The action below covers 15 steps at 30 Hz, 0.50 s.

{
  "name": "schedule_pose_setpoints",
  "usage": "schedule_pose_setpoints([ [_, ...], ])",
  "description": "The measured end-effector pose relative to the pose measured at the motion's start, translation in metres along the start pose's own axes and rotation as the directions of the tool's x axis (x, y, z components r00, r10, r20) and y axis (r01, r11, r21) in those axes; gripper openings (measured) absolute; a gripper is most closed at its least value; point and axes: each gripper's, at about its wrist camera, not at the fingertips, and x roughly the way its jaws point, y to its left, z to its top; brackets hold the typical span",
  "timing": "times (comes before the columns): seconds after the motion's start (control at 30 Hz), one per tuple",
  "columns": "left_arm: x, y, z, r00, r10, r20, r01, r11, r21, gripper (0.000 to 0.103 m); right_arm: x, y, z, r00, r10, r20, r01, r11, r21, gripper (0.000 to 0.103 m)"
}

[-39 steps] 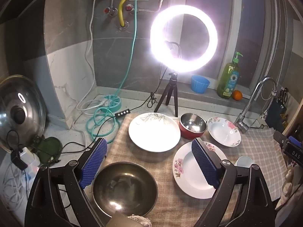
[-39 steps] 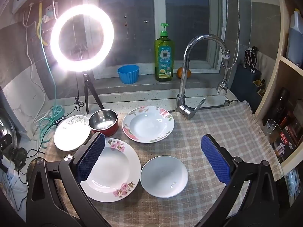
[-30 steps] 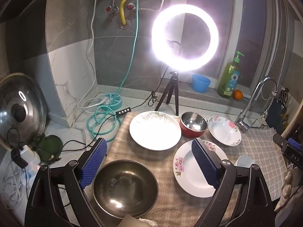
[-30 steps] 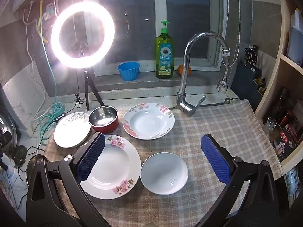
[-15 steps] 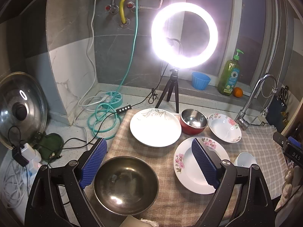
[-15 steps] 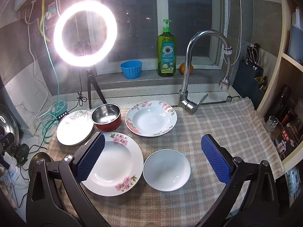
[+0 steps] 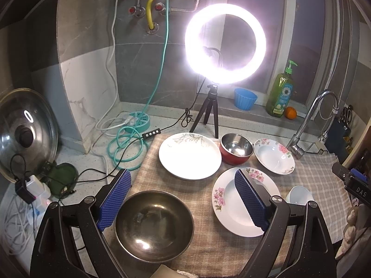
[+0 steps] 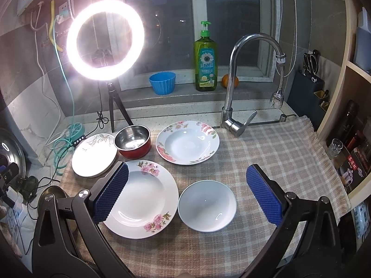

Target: Organize plates and bowls

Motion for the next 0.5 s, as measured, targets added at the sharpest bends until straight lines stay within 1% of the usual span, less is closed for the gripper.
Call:
schedule_pose_setpoints([
  [0.5, 0.0015, -0.0048, 0.0022, 1.0, -0.006, 0.0, 0.006, 1.0, 0.005, 0.091, 0.0042, -0.001, -0.0011, 1.0, 0.008, -0.01, -0.008, 1.0, 0.005, 0.103],
])
